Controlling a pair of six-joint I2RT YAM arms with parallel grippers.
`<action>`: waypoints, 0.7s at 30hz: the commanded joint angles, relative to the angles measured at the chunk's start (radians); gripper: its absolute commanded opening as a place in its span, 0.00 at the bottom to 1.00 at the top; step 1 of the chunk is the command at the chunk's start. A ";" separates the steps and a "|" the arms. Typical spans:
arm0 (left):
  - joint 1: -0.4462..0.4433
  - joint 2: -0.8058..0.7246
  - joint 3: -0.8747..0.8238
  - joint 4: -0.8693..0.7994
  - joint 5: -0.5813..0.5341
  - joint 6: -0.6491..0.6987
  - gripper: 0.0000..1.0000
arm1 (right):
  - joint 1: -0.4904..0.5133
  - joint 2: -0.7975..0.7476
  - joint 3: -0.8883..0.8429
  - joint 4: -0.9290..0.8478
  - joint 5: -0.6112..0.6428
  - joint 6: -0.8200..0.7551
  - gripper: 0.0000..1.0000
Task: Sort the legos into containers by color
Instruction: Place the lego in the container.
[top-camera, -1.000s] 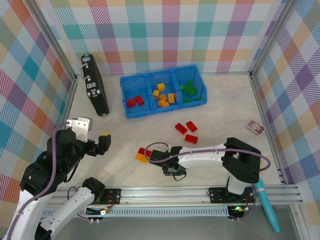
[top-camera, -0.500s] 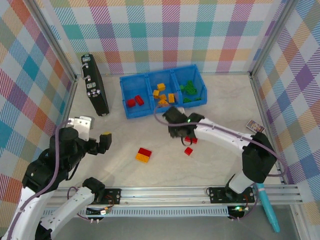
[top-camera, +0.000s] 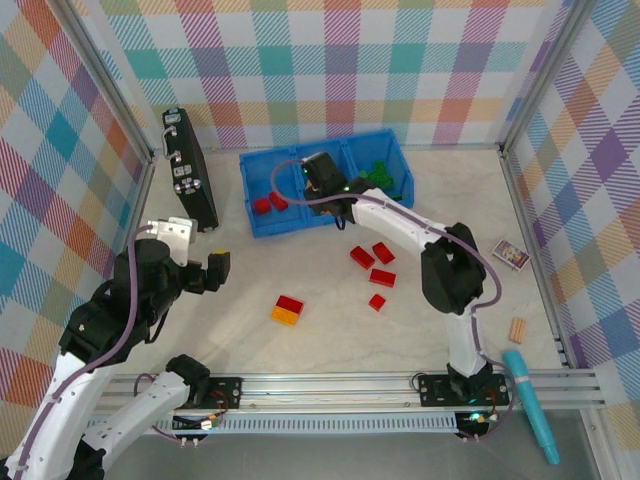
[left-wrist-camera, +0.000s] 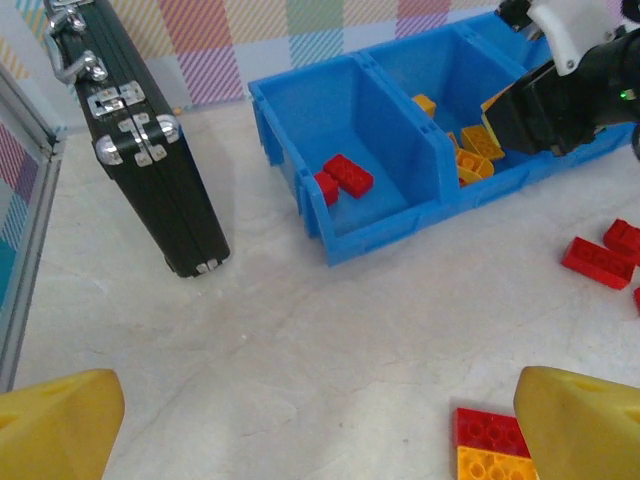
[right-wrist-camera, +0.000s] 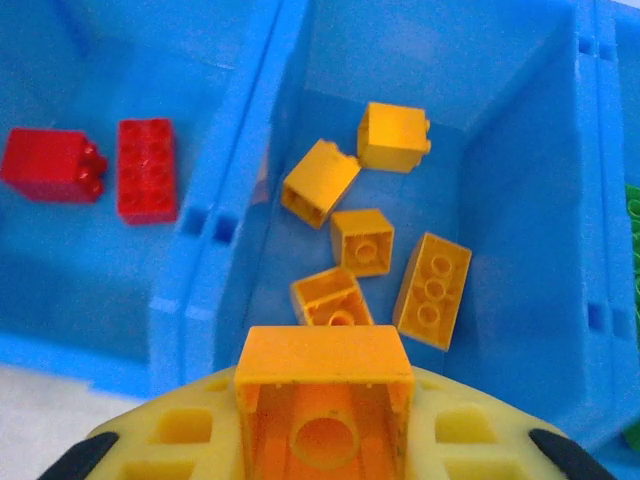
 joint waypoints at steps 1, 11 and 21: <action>0.008 0.012 -0.005 0.042 -0.032 0.035 1.00 | -0.050 0.052 0.074 0.023 -0.077 -0.009 0.30; 0.008 0.079 0.001 0.048 -0.026 0.042 1.00 | -0.121 0.292 0.361 -0.096 -0.107 0.013 0.35; 0.008 0.079 0.005 0.038 -0.044 0.025 1.00 | -0.136 0.369 0.447 -0.138 -0.172 0.035 0.44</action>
